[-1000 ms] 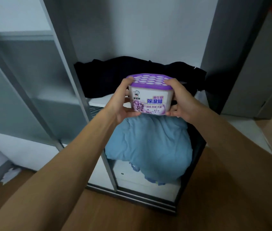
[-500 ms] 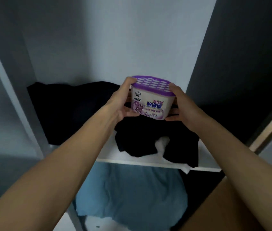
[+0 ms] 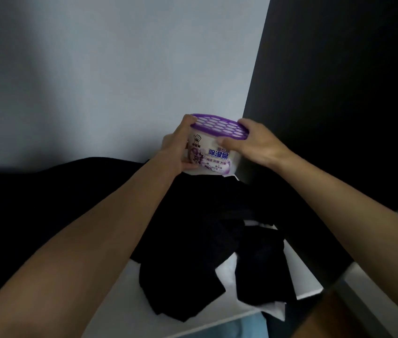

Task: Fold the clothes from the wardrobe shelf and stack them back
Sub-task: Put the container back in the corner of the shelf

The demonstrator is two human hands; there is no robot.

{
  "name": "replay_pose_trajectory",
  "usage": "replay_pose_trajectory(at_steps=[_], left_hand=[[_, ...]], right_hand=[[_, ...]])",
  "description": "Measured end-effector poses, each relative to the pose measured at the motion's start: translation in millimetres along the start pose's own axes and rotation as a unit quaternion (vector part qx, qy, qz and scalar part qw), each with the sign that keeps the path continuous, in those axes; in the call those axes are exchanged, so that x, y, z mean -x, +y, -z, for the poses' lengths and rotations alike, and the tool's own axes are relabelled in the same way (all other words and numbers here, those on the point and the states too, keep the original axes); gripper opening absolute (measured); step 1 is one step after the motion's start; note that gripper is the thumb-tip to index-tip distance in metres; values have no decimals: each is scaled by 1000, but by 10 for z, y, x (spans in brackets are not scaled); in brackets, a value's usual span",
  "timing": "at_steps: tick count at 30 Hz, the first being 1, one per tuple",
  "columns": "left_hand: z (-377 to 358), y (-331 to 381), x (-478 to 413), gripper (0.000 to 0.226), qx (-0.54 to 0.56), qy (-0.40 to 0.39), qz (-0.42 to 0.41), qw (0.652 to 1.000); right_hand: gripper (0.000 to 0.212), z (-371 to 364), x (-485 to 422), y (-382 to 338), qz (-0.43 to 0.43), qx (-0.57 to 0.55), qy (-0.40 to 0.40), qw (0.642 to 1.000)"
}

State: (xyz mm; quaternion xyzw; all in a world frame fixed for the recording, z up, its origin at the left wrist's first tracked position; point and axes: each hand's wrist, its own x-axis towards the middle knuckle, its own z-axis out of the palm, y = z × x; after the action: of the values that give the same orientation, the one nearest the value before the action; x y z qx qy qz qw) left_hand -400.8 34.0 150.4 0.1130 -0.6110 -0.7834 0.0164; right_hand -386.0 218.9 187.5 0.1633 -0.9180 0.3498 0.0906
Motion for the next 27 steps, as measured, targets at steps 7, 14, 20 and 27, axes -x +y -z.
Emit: replay_pose_trajectory(at_steps=[7, 14, 20, 27], left_hand=[[-333, 188, -618, 56, -34, -24, -22, 999], [-471, 44, -1164, 62, 5, -81, -39, 996], [-597, -242, -1651, 45, 12, -45, -57, 997], [-545, -808, -2108, 22, -41, -10, -1, 999]], right_hand=[[79, 115, -835, 160, -20, 163, 6, 986], [86, 25, -1242, 524, -15, 161, 53, 985], [89, -266, -1606, 888, -32, 226, 52, 972], [81, -599, -1879, 1282, -34, 295, -78, 952]])
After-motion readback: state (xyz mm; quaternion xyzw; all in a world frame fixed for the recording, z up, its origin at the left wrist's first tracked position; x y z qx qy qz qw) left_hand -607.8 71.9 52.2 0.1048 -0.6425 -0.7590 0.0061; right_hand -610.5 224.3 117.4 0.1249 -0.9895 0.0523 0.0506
